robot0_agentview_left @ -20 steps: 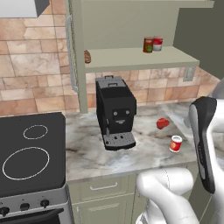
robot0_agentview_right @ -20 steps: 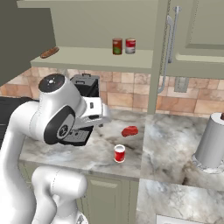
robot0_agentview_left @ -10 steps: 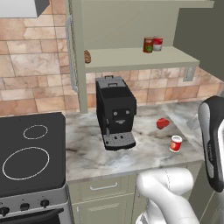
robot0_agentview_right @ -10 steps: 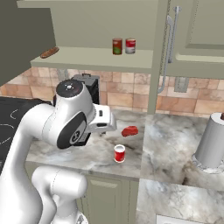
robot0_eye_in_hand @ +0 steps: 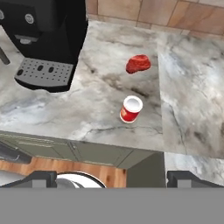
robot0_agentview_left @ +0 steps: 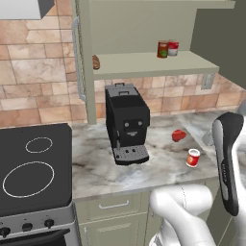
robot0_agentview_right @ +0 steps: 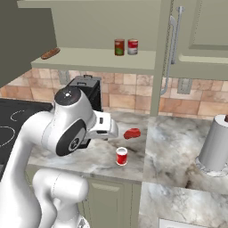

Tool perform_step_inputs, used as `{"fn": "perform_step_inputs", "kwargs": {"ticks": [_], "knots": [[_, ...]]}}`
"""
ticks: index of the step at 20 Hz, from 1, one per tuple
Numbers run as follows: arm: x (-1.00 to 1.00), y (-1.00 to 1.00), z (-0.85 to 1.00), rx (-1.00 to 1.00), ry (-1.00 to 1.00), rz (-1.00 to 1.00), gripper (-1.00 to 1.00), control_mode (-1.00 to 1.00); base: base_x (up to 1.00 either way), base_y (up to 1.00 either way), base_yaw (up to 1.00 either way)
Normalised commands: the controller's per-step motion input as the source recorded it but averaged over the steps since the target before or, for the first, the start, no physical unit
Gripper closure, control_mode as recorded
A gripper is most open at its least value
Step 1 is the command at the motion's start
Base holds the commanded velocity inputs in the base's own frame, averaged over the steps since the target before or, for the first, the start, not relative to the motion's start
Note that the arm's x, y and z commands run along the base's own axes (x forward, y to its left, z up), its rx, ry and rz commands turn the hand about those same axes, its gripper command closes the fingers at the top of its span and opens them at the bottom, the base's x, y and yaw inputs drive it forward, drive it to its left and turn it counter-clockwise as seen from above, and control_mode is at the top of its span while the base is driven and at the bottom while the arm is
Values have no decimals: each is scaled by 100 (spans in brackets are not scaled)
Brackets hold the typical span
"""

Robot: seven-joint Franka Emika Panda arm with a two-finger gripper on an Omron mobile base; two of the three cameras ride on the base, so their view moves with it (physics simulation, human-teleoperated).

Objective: Pick the cans from the counter and place them in their designated side in the cabinet.

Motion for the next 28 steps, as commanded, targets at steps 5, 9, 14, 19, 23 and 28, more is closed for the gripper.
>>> {"fn": "perform_step_inputs", "kwargs": {"ticks": [5, 9, 14, 19, 23, 28], "knots": [[11, 0, 0, -3, 0, -7, -100, -100, 0, 0, 0], [11, 0, -5, -1, 0, -5, -100, -100, 0, 0, 0], [10, 0, -22, 0, 1, -3, -100, -100, 0, 0, 0], [15, 0, -20, 0, 0, -3, -100, -100, 0, 0, 0], [17, 0, -14, 0, 0, -2, -100, -100, 0, 0, 0], [18, -3, -11, 0, 1, -3, -100, -100, 0, 0, 0]]}}
